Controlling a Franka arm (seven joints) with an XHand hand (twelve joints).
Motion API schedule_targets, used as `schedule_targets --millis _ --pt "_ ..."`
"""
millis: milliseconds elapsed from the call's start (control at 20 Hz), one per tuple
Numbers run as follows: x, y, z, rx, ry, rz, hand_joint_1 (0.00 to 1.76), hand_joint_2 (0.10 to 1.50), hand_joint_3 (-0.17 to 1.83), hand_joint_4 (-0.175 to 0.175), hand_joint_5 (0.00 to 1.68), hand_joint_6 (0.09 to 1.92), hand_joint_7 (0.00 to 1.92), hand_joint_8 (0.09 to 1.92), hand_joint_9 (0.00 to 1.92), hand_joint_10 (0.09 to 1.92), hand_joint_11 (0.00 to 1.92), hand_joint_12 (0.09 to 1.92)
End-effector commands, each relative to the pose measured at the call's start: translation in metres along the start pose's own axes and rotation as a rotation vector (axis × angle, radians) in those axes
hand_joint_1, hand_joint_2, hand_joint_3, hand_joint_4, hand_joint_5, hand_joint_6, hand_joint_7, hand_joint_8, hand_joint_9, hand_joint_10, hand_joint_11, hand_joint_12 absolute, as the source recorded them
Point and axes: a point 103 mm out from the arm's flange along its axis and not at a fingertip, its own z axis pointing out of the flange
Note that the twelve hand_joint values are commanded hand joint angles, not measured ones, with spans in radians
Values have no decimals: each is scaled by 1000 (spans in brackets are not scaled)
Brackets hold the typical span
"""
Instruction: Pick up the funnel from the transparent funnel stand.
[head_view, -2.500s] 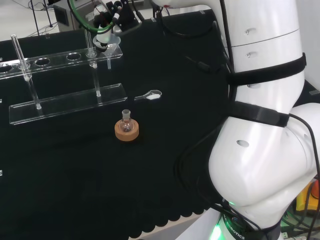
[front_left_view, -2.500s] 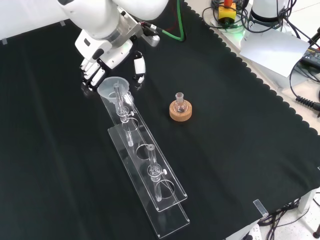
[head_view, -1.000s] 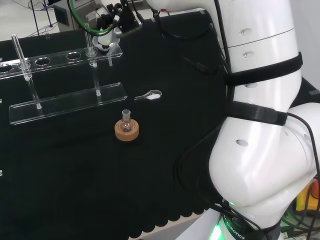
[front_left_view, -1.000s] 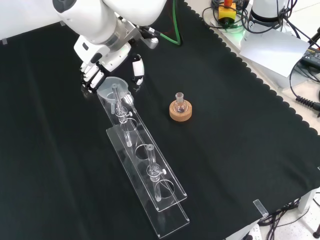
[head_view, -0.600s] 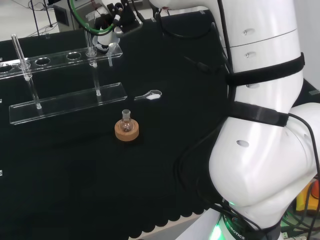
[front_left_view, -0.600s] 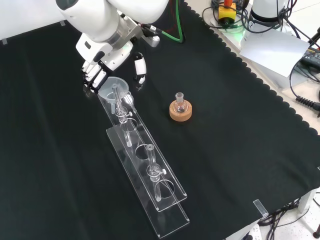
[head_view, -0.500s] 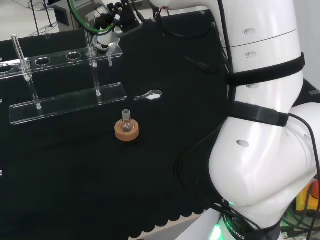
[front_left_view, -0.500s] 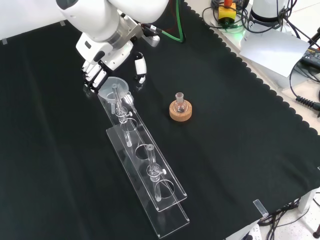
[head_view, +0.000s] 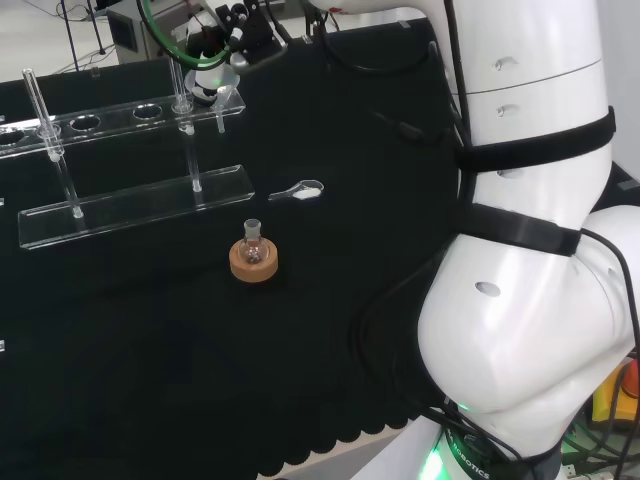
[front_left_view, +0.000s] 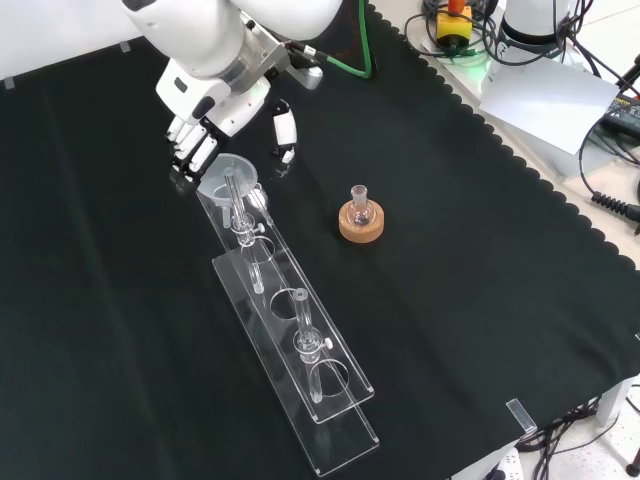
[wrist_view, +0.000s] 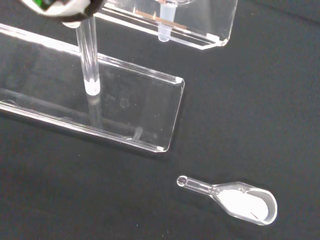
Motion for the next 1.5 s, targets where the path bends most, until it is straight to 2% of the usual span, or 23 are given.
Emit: schedule_targets --millis 50,100,350,750,850,900,1050,1500 --pt "1 -14 -2 21 -5 26 775 604 646 -90 193 87 0 664 239 822 297 1408" --pt "1 -14 -2 21 -8 45 774 603 645 -90 190 87 0 651 231 825 297 1408" --pt "1 -14 -2 6 -2 53 770 602 643 -90 183 87 0 615 211 834 295 1408" --pt "-7 -2 5 -11 2 44 769 601 638 -91 156 87 0 514 184 848 293 1408" --pt "-8 0 7 -17 14 29 768 601 637 -91 149 87 0 501 180 850 292 1408" --pt "1 1 3 -13 -2 35 767 601 636 -91 146 87 0 498 178 850 292 1408" --pt "4 2 1 -9 -8 47 766 601 633 -91 137 87 0 478 171 853 291 1408" --pt "-7 9 12 -3 8 46 759 604 615 -90 88 87 0 224 102 871 282 1407"
